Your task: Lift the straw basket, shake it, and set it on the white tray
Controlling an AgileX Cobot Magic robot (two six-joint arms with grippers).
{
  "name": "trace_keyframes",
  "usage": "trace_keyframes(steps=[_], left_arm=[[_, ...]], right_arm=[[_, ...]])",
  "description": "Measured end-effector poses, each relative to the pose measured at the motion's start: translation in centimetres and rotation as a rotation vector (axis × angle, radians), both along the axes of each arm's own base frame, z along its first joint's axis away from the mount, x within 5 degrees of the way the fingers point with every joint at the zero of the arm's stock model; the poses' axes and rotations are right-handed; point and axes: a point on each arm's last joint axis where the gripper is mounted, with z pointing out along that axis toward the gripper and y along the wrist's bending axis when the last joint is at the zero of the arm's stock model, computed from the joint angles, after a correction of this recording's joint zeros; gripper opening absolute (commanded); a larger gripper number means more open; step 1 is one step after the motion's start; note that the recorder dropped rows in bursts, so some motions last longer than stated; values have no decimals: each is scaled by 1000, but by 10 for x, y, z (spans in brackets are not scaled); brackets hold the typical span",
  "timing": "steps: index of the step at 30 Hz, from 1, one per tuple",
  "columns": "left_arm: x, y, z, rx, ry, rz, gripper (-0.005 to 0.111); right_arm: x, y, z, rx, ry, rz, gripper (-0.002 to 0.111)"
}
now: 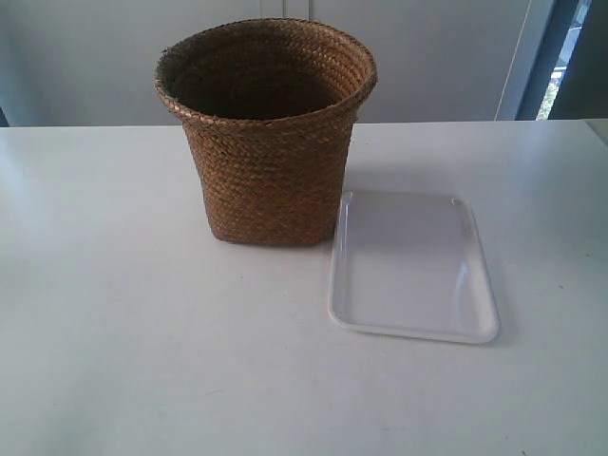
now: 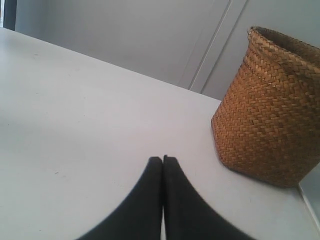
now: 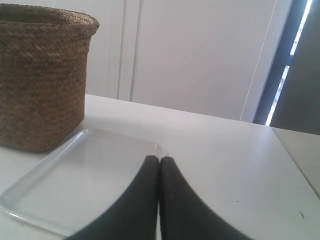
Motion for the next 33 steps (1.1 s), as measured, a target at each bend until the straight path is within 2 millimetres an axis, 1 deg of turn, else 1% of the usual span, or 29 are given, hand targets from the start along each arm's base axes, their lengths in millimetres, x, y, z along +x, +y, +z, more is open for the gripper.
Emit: trace_keyframes(steps=[2,3,4,5,6,7,9,12,13,14,15,17,19,20,21,22,24,26,27,28,30,33], left_arm=[[0,0,0,-112,-4,4,0],[0,-1,0,-208,-3,6,0],[0,-1,0,-236,1,6,0],[0,-2,-2,-251,14,3,0],[0,-2,-2,-252,18,1,0],[0,-2,-3,-255,26,-1,0],[0,-2,-2,-256,14,2,0],[0,-1,0,-279,-8,9,0],[0,-1,2,-285,-14,9,0],[-1,-1,8,-289,-31,7,0],[-2,-2,19,-287,-63,2,0],[-8,-2,49,-269,-156,-11,0],[-12,-2,72,-230,-210,-17,0],[-13,-2,80,-213,-227,-19,0],[-15,-2,91,-194,-249,-20,0],[-16,-2,103,-170,-276,-18,0],[-18,-1,123,-128,-335,-8,0],[-21,0,146,-80,-400,5,0],[-22,0,157,-58,-426,10,0],[-22,1,167,-44,-442,13,0],[-20,1,183,-39,-455,14,0],[-8,1,203,-41,-440,12,0]], right_arm=[[0,0,3,28,-40,-2,0],[0,-1,11,80,-124,-6,0],[-1,-1,16,110,-178,-7,0],[-3,-2,25,169,-285,-3,0],[-4,-2,29,192,-325,0,0],[-7,-3,36,220,-410,5,0],[-10,-4,42,236,-487,9,0],[-12,-4,48,270,-555,19,0],[-14,-5,50,300,-580,28,0],[-16,-5,53,359,-628,47,0],[-19,-7,57,452,-685,70,0],[-23,-10,61,694,-745,138,0],[-23,-10,65,803,-723,173,0],[-23,-9,68,830,-709,182,0],[-23,-9,72,824,-700,184,0],[-25,-8,78,779,-700,180,0],[-31,-7,94,584,-735,132,0],[-40,-7,113,342,-804,52,0],[-44,-8,122,283,-829,25,0],[-48,-9,131,249,-853,-2,0],[-50,-12,146,267,-872,-36,0],[-44,-14,168,293,-853,-55,0]])
